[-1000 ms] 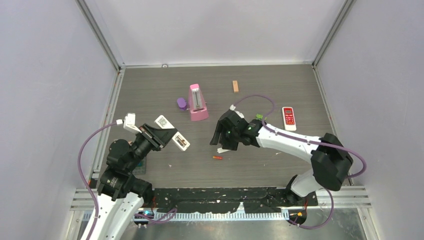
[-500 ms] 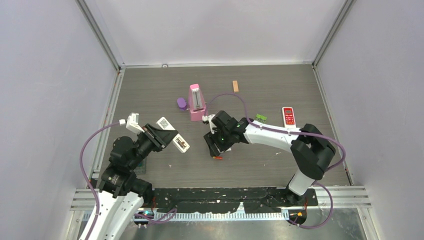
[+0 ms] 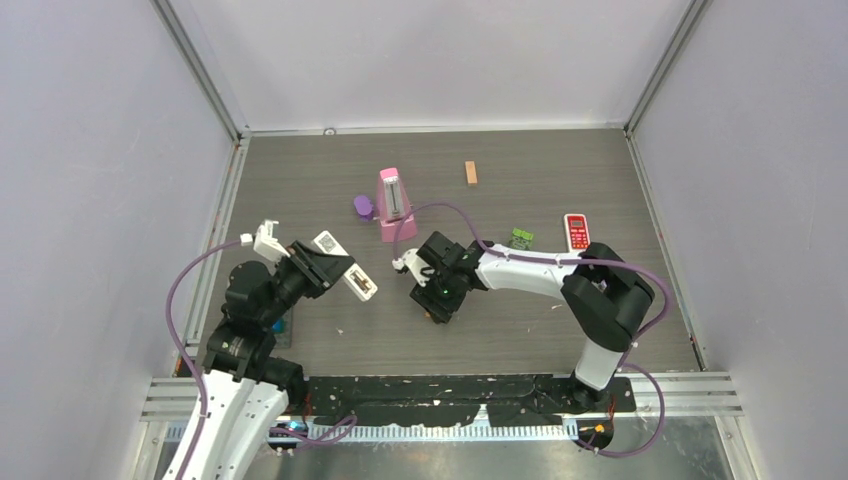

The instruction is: Load the batteries into the remote control

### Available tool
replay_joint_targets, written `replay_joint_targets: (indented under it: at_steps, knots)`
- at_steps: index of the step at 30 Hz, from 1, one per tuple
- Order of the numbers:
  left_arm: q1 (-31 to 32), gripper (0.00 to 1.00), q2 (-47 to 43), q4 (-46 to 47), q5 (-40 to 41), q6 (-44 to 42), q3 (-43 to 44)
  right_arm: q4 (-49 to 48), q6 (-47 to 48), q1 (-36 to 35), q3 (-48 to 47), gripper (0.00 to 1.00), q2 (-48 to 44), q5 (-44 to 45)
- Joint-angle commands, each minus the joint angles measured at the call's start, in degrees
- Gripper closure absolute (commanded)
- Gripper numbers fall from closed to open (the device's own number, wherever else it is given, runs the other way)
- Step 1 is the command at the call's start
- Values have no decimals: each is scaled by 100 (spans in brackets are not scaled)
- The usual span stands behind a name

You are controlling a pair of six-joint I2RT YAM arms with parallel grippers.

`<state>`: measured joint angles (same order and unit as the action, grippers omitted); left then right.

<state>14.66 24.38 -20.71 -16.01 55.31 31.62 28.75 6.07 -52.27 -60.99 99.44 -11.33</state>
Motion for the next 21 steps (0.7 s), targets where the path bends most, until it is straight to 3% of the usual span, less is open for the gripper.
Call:
replay_joint_targets:
  at_steps: [1,4,10,12,21]
  knots:
    - [-284,100,149,556,-461,58,155,-35,476,-227,-245,50,154,61]
    - [-436,100,271,676,-657,93,141,-25,529,-374,-278,56,255,173]
    - [-674,100,388,839,-901,160,48,-278,293,-449,-188,85,231,725]
    - [-700,100,388,886,-915,138,30,-388,113,-450,-145,90,45,838]
    - [-701,100,372,2417,-1937,105,-333,-606,-1161,-411,-383,95,-1425,298]
